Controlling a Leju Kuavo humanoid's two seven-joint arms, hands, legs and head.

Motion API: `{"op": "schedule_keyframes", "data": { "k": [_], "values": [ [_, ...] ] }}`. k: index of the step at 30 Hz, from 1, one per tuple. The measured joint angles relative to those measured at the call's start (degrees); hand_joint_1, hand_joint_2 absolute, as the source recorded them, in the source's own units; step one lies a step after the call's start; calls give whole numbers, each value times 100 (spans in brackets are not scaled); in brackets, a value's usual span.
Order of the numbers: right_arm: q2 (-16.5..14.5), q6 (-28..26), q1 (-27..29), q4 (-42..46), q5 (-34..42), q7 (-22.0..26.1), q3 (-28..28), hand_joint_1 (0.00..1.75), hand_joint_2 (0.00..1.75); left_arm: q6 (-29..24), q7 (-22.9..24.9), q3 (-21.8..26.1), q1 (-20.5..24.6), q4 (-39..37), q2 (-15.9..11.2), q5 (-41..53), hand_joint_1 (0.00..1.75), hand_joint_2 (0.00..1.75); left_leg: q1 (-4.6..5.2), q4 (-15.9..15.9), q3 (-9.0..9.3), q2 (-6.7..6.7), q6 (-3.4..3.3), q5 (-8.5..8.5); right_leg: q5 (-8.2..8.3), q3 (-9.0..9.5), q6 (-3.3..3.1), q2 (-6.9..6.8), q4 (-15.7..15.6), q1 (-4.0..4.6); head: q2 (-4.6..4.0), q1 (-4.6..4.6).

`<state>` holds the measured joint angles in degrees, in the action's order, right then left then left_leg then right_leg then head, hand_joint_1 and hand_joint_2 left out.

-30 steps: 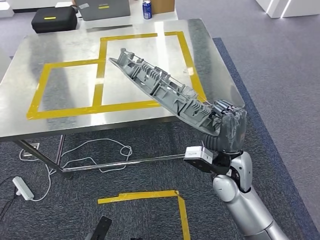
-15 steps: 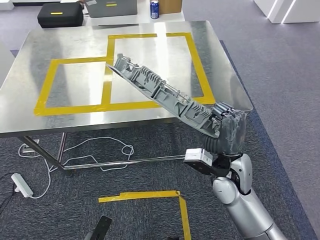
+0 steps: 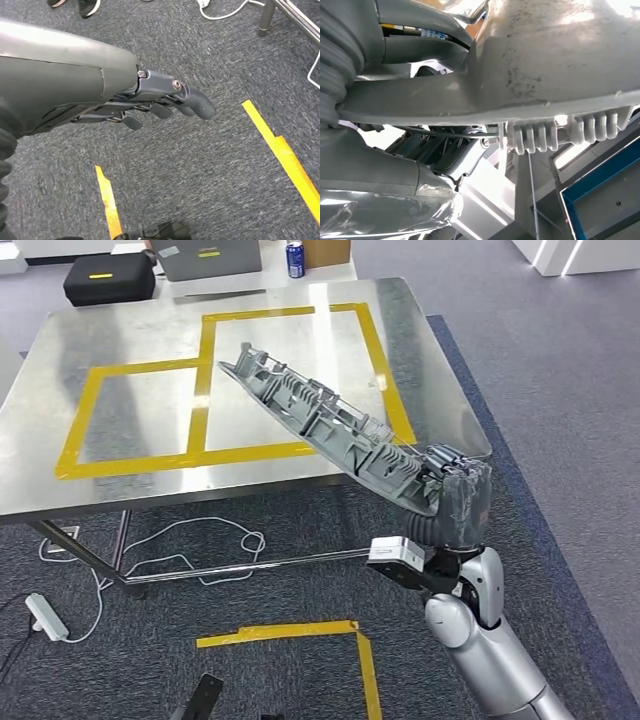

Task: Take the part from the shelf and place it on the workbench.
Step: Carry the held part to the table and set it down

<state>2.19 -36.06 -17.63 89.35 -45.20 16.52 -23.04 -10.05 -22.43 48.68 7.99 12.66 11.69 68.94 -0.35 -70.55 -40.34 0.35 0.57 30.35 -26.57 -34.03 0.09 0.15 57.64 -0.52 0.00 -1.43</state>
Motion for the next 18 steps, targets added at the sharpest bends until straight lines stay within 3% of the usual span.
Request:
{"op": "schedule_keyframes", "data": {
  "k": [2,3,6,8,9,11,13,14,15,16,18],
  "values": [
    [0,0,-3,0,1,1,1,175,175,-1,0,-1,7,0,-2,0,0,175,-5,733,343,-1,-22,-360,-16,10,30,11,10,10,0,-1],
    [0,-1,-6,1,1,1,1,175,175,-1,1,-1,12,0,-1,0,0,175,-1,994,463,0,-40,-433,-19,-1,54,16,18,20,0,-4],
    [0,-4,-8,2,1,1,0,175,175,-4,2,-2,10,0,-1,0,0,175,19,1189,524,8,-124,-414,-15,-37,144,17,19,27,0,-9],
    [0,-6,-12,3,2,1,2,175,175,-7,2,-2,5,0,-1,0,0,175,10,1223,539,8,-197,-434,-109,-108,201,10,133,11,0,-20],
    [0,-8,-17,4,3,1,4,175,175,-8,2,-3,11,0,0,0,0,175,2,1240,549,6,-231,-445,-230,-212,222,9,342,6,0,-31],
    [0,-10,-15,3,5,2,6,175,175,-9,2,-4,21,0,1,0,0,175,9,1241,553,2,-271,-442,-567,-570,249,6,1076,-2,0,-49],
    [0,-11,11,1,7,-1,7,175,175,-8,3,-4,17,0,-1,0,0,175,25,1239,558,2,-285,-436,-720,-866,259,6,1643,-3,0,-47],
    [0,-11,23,-1,7,-5,8,175,175,-8,4,-4,13,0,-1,0,0,175,33,1238,563,5,-287,-435,-644,-874,254,5,1631,-3,0,-48],
    [0,-11,32,-1,7,-10,10,175,175,-7,4,-4,11,0,-1,0,0,175,39,1237,572,8,-286,-432,-476,-767,239,5,1393,-2,0,-47],
    [0,-11,34,-1,7,-14,13,175,175,-7,4,-5,11,0,2,0,0,175,45,1236,581,13,-282,-427,-267,-576,218,4,998,-1,0,-49],
    [0,-12,21,1,8,-17,20,175,175,-6,4,-6,13,0,5,0,0,175,75,1223,582,19,-250,-412,-25,-189,175,0,285,14,0,-44]
  ]
}}
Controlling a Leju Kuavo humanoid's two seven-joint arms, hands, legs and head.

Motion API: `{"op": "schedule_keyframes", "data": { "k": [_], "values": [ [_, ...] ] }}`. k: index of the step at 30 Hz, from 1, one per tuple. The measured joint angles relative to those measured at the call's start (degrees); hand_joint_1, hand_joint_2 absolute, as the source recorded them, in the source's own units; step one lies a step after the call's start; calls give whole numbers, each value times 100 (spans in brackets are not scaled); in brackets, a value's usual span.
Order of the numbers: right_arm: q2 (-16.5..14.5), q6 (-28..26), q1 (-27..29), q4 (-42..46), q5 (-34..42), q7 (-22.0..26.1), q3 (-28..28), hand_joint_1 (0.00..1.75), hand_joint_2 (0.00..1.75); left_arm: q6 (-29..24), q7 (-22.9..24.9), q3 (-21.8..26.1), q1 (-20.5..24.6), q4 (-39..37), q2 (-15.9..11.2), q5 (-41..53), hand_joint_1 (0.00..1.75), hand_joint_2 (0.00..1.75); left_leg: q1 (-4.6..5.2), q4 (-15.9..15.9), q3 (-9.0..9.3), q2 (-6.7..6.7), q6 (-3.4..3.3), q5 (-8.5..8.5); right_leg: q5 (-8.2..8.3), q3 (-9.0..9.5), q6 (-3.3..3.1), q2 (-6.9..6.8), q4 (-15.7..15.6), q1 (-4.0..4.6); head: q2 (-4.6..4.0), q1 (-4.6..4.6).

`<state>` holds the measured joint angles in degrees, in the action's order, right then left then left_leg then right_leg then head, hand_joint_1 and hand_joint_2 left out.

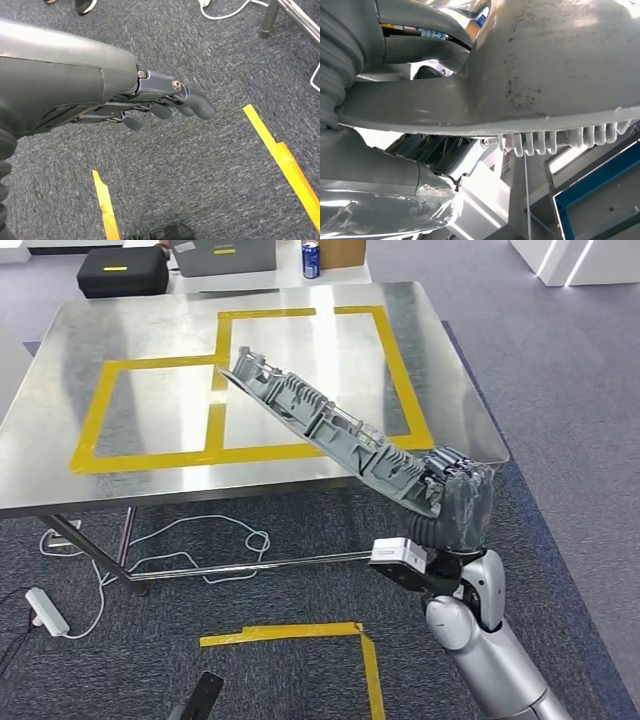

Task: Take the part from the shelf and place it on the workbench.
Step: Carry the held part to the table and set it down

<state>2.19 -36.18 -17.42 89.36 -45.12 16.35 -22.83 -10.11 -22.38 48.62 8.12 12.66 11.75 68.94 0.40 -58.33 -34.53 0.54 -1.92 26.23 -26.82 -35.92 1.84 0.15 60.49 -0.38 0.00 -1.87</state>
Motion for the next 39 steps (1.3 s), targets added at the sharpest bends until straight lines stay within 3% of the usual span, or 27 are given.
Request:
{"op": "schedule_keyframes", "data": {
  "k": [2,5,7,9,10,11,12,14,15,17,20,22,24,25,26,27,29,31,34,36,39],
  "values": [
    [0,-2,-2,1,3,-2,9,175,175,1,1,-1,-2,0,1,0,0,175,16,-7,-13,-1,48,2,14,137,-31,6,-232,19,0,4],
    [0,-3,8,2,4,-7,20,175,175,1,2,-1,-3,0,0,0,0,175,2,-76,-37,-6,131,79,46,151,-110,9,-285,-2,0,14],
    [0,-3,0,2,4,-7,20,175,175,-1,2,-2,-1,0,-3,0,0,175,-18,-504,-223,-9,196,360,61,174,-157,-4,-319,-22,0,32],
    [0,-3,0,1,4,-7,20,175,175,-1,2,-3,-10,0,-7,0,0,175,-46,-1218,-555,-12,252,688,56,176,-173,-9,-319,-22,0,42],
    [0,-4,9,0,4,-8,20,175,175,-1,2,-3,-15,0,-8,0,0,175,-60,-1466,-675,-12,272,750,53,177,-175,-9,-317,-22,0,41],
    [0,-4,17,-1,4,-8,21,175,175,-1,2,-3,-18,0,-9,0,0,175,-75,-1522,-705,-13,288,698,51,178,-174,-7,-313,-23,0,41],
    [0,-4,24,-1,4,-9,21,175,175,-1,2,-3,-17,0,-11,0,0,175,-90,-1361,-631,-14,297,543,47,182,-168,-3,-308,-25,0,41],
    [0,-4,26,-1,5,-8,25,175,175,-2,3,-4,-6,1,-16,-1,0,175,-110,-674,-294,-16,296,159,30,191,-139,7,-290,-22,0,41],
    [0,-4,22,-1,5,-8,28,175,175,-5,6,-4,2,1,-18,-2,0,175,-109,-351,-140,-16,280,55,19,186,-116,13,-274,-14,0,41],
    [0,-5,19,-1,7,-7,32,175,175,-11,25,-5,11,0,-20,-10,0,175,-91,-70,-15,-15,227,37,14,165,-59,15,-259,0,0,38],
    [0,-6,16,-1,5,-7,35,175,175,-51,74,-5,11,0,-21,-35,0,175,-87,-20,-6,-14,106,22,-33,115,35,0,-215,-22,0,34],
    [0,-7,9,-1,5,-5,40,175,175,-132,113,-6,21,0,-17,-47,0,175,-96,9,10,-19,33,4,-277,-91,75,-5,203,-31,0,16],
    [0,-9,16,-2,7,-4,42,175,175,-224,159,-8,28,0,-10,-48,0,175,-81,7,11,-22,-2,9,-612,-463,92,-6,984,-30,0,5],
    [0,-9,29,-4,7,-4,43,175,175,-258,181,-9,26,0,-7,-48,0,175,-74,5,13,-23,-9,12,-690,-617,95,-6,1281,-30,0,6],
    [0,-10,40,-8,8,-5,45,175,175,-285,201,-10,23,0,-3,-48,0,175,-67,4,17,-21,-13,15,-666,-683,93,-6,1387,-29,0,6],
    [0,-10,46,-11,8,-5,47,175,175,-303,214,-11,22,0,1,-48,0,175,-63,3,24,-18,-14,18,-537,-634,82,-6,1261,-29,0,5],
    [0,-10,41,-16,8,-6,57,175,175,-326,223,-19,24,0,13,-48,0,175,-58,1,44,-10,-1,30,-154,-288,44,-9,527,-26,0,4],
    [0,-10,17,-16,8,-3,67,175,175,-339,229,-34,28,0,21,-49,0,175,-35,-11,39,-6,39,43,27,46,11,-9,-96,-11,0,9],
    [0,-12,8,-16,10,1,79,175,175,-353,244,-49,28,0,27,-52,0,175,-25,-12,18,-11,116,43,27,134,-41,3,-249,3,0,15],
    [0,-12,6,-16,10,1,85,175,175,-360,249,-55,34,0,30,-52,0,175,-35,-136,-32,-16,171,159,48,149,-97,0,-283,-14,0,26],
    [0,-12,-11,-16,13,2,85,175,175,-362,252,-67,33,0,27,-52,0,175,-55,-1044,-439,-19,244,649,51,163,-154,-11,-298,-24,0,45]
  ]
}}
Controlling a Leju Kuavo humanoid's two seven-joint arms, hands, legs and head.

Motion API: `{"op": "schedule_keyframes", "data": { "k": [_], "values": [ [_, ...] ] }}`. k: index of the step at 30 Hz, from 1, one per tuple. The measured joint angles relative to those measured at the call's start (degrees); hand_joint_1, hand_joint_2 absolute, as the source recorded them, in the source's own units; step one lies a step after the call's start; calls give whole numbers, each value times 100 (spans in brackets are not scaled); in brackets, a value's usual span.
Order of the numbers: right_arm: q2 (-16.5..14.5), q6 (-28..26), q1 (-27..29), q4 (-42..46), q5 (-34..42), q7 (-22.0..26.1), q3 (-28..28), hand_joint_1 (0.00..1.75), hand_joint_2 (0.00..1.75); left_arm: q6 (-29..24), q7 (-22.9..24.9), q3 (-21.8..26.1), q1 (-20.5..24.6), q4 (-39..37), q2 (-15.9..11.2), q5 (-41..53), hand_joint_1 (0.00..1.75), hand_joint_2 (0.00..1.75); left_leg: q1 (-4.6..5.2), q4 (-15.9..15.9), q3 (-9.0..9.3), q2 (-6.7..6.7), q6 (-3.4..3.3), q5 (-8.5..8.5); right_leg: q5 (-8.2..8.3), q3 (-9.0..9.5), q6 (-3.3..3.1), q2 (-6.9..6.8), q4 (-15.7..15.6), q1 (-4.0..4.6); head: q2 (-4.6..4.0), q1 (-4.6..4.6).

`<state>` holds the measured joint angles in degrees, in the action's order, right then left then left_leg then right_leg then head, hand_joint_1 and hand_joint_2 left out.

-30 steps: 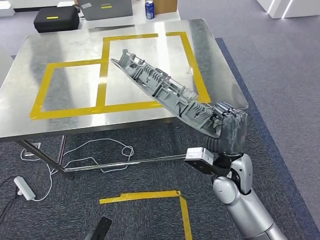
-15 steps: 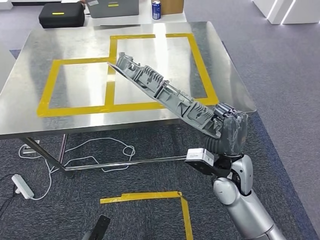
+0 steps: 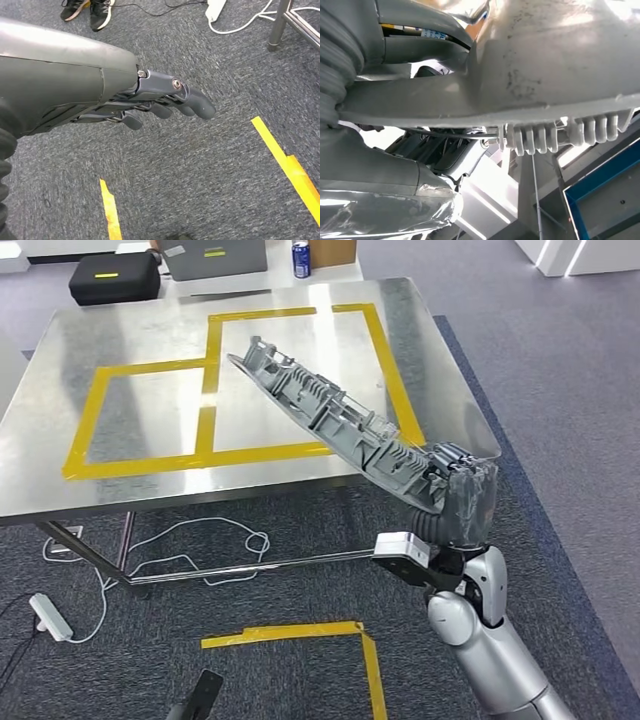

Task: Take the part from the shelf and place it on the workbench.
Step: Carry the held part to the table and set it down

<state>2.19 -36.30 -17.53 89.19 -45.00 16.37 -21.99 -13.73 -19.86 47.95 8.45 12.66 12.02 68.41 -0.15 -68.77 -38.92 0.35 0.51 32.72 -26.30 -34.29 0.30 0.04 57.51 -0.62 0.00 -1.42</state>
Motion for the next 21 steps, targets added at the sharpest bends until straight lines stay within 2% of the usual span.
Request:
{"op": "schedule_keyframes", "data": {
  "k": [1,2,3,5,6,7,8,10,12,14,16,17,18,19,21],
  "values": [
    [0,0,1,-2,1,-1,0,175,175,0,3,-3,-5,0,-1,0,0,175,-7,-321,-153,0,17,110,-3,1,-6,0,2,1,0,-2],
    [0,0,4,-5,2,-1,0,175,175,0,8,-5,-10,0,-2,0,0,175,-13,-489,-240,0,28,117,-6,3,-8,1,6,2,0,-2],
    [0,0,6,-8,2,-2,0,175,175,0,13,-7,-12,0,-2,0,0,175,-20,-454,-232,-1,34,14,-9,5,-7,5,10,1,0,-2],
    [0,0,5,-13,2,-2,0,175,175,-1,20,-13,-7,0,-3,0,0,175,-38,157,44,-2,26,-397,-21,16,11,15,22,0,0,-1],
    [0,0,0,-13,2,-1,1,175,175,-1,21,-16,-1,0,-3,0,0,175,-39,511,209,-3,16,-551,-31,13,30,20,36,10,0,0],
    [0,0,-7,-13,3,-1,2,175,175,-3,21,-20,7,0,-2,-1,0,175,-36,785,334,-3,-5,-633,-36,2,54,24,49,19,0,0],
    [0,0,-14,-13,3,0,4,175,175,-4,21,-22,12,0,0,-1,0,175,-28,927,391,-1,-28,-644,-36,-14,80,26,57,27,0,-3],
    [0,0,-29,-13,-21,-1,7,175,175,-7,24,-26,12,0,3,-2,0,175,-12,985,399,5,-94,-617,-27,-34,138,19,53,25,0,-5],
    [0,0,-53,-14,-108,-10,7,175,175,-7,25,-28,10,0,7,-2,0,175,-19,1017,409,7,-168,-639,-114,-102,195,9,157,8,0,-12],
    [0,0,-94,-25,-215,-28,3,175,175,-5,26,-32,23,0,11,-1,0,175,-28,1037,420,2,-229,-653,-403,-358,228,6,683,-1,0,-28],
    [0,0,-120,-46,-267,-47,-2,175,175,-3,29,-34,26,0,17,0,0,175,-17,1035,420,-3,-253,-653,-709,-719,240,5,1448,-1,0,-35],
    [0,0,-122,-59,-278,-57,-2,175,175,-2,31,-34,23,0,20,0,0,175,-11,1034,422,-1,-255,-653,-745,-833,240,5,1669,-1,0,-35],
    [0,0,-122,-68,-287,-66,-3,175,175,-1,32,-34,20,0,22,0,0,175,-6,1033,426,3,-255,-652,-673,-844,232,5,1672,0,0,-37],
    [0,0,-123,-76,-296,-72,-3,175,175,0,32,-34,19,0,24,0,0,175,-3,1032,433,9,-253,-651,-508,-743,216,5,1449,1,0,-37],
    [-1,-1,-144,-81,-311,-77,-4,175,175,1,32,-35,22,0,31,0,0,175,11,1029,441,18,-238,-642,-147,-345,173,3,658,11,0,-37]
  ]
}}
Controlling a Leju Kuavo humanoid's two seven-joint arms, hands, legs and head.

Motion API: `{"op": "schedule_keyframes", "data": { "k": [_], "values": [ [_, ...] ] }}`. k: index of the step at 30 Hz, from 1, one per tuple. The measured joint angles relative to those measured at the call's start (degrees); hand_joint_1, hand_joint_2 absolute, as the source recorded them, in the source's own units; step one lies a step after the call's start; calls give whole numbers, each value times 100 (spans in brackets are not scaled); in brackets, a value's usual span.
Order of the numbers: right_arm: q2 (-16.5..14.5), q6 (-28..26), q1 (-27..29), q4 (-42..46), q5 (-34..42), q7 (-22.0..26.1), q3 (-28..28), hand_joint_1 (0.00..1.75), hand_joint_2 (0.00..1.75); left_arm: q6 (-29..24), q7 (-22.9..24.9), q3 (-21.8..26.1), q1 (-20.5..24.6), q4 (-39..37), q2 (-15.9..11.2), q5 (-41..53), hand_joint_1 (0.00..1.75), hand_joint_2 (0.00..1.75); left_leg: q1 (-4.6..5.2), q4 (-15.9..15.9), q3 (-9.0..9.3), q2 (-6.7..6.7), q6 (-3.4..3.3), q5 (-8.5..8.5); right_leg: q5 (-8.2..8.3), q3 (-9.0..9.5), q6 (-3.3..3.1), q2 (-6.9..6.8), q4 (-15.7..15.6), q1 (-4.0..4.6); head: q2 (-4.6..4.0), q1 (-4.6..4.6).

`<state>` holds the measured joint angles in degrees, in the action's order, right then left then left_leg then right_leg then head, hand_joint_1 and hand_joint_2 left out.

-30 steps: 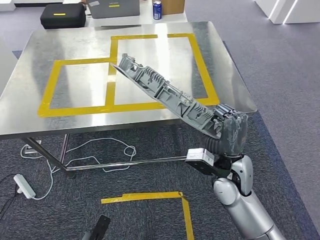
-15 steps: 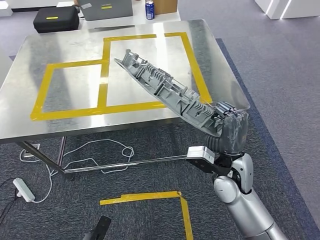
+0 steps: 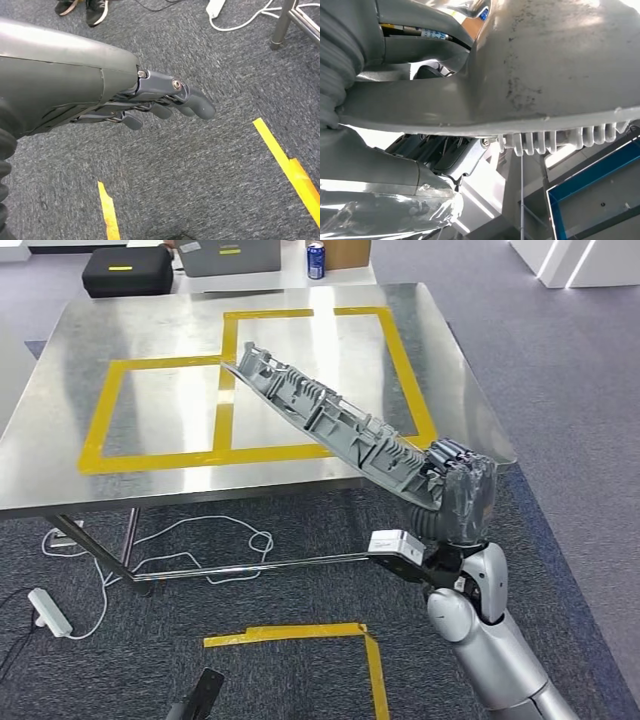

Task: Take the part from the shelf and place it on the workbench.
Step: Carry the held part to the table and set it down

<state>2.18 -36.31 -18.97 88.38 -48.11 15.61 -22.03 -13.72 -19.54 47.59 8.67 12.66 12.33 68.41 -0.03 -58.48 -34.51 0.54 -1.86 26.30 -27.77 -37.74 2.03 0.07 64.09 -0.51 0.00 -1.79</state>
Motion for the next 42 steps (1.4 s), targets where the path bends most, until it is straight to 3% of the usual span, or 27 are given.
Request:
{"op": "schedule_keyframes", "data": {
  "k": [2,6,8,10,11,12,13,16,18,21,23,25,27,28,31,33,35,37,38,40,42],
  "values": [
    [-2,-5,-42,-3,-51,-10,-2,175,175,8,1,-1,2,0,5,1,0,175,20,-9,-19,1,41,-2,125,267,-31,3,-509,18,0,8],
    [-4,-25,-165,-64,-524,-239,-11,175,175,38,14,-17,9,0,11,36,0,175,12,-49,-57,-6,154,39,151,311,-117,12,-629,14,0,15],
    [-4,-26,-325,-165,-877,-419,-15,175,175,56,31,-39,24,0,10,67,0,175,0,-454,-236,-9,211,304,171,324,-170,2,-659,-4,0,33],
    [-4,-26,-523,-350,-1159,-569,-11,175,175,84,61,-62,32,0,9,90,0,175,-12,-1185,-571,-12,254,641,172,323,-194,0,-659,-1,0,44],
    [-4,-27,-613,-467,-1262,-634,-5,175,175,95,79,-77,32,0,9,99,0,175,-16,-1453,-696,-12,267,714,171,325,-195,1,-658,0,0,42],
    [-4,-30,-694,-588,-1346,-692,7,175,175,103,94,-95,33,0,9,108,0,175,-18,-1546,-742,-12,272,684,171,326,-196,1,-655,1,0,43],
    [-3,-34,-765,-705,-1403,-739,25,175,175,109,107,-116,37,0,9,113,0,175,-20,-1416,-681,-12,269,547,171,328,-195,3,-651,0,0,43],
    [-2,-45,-935,-971,-1476,-809,82,175,175,115,116,-158,60,0,8,118,0,175,-16,-375,-181,-12,215,31,165,319,-165,12,-629,16,0,40],
    [-3,-52,-1011,-1078,-1496,-824,98,175,175,117,119,-172,76,0,9,120,0,175,-3,-42,-39,-12,167,-17,173,283,-113,17,-618,32,0,36],
    [-2,-64,-1076,-1218,-1592,-924,130,175,175,125,121,-186,81,0,14,142,0,175,-11,23,-29,-11,75,-33,142,232,-18,7,-588,23,0,32],
    [7,-89,-1147,-1372,-1707,-1069,197,175,175,135,124,-206,89,1,21,162,0,175,-30,56,-12,-16,12,-52,-76,43,34,3,-215,16,0,14],
    [27,-160,-1208,-1614,-1776,-1145,309,175,175,142,132,-237,98,1,28,168,0,175,-24,54,-11,-20,-20,-45,-397,-310,68,2,524,10,0,-3],
    [51,-221,-1214,-1837,-1841,-1134,466,175,175,143,142,-269,95,0,34,166,0,175,-20,50,-8,-12,-33,-37,-480,-538,85,2,957,-1,0,-7],
    [60,-232,-1210,-1919,-1896,-1126,559,175,175,143,146,-280,92,0,36,163,0,175,-20,47,-2,-3,-35,-33,-371,-506,84,1,866,-5,0,-10],
    [64,-235,-1211,-2093,-2079,-1122,837,175,175,141,156,-298,93,0,43,156,0,175,-5,29,7,16,2,-8,131,5,55,-11,-198,-8,0,-15],
    [63,-247,-1213,-2179,-2168,-1127,965,175,175,141,161,-305,96,0,47,152,0,175,20,10,-25,13,50,-2,200,198,22,-10,-570,-1,0,-6],
    [63,-258,-1201,-2249,-2232,-1131,1046,175,175,143,168,-311,96,0,52,150,0,175,29,8,-42,6,95,-3,187,205,-26,3,-588,3,0,7],
    [63,-260,-1193,-2315,-2264,-1132,1107,175,175,151,168,-320,99,0,57,146,0,175,23,-91,-81,1,141,98,192,220,-86,3,-613,-10,0,14],
    [63,-260,-1193,-2341,-2269,-1126,1126,175,175,165,160,-323,101,0,57,140,0,175,20,-285,-168,-1,164,223,195,231,-115,1,-625,-18,0,21],
    [57,-260,-1190,-2385,-2266,-1093,1138,175,175,226,126,-327,99,0,55,123,0,175,15,-963,-497,-5,196,544,186,246,-152,1,-629,-16,0,32],
    [50,-260,-1180,-2423,-2248,-1050,1140,175,175,301,89,-327,94,0,52,111,0,175,13,-1481,-780,-5,206,655,174,261,-171,4,-626,-5,0,33]
  ]
}}
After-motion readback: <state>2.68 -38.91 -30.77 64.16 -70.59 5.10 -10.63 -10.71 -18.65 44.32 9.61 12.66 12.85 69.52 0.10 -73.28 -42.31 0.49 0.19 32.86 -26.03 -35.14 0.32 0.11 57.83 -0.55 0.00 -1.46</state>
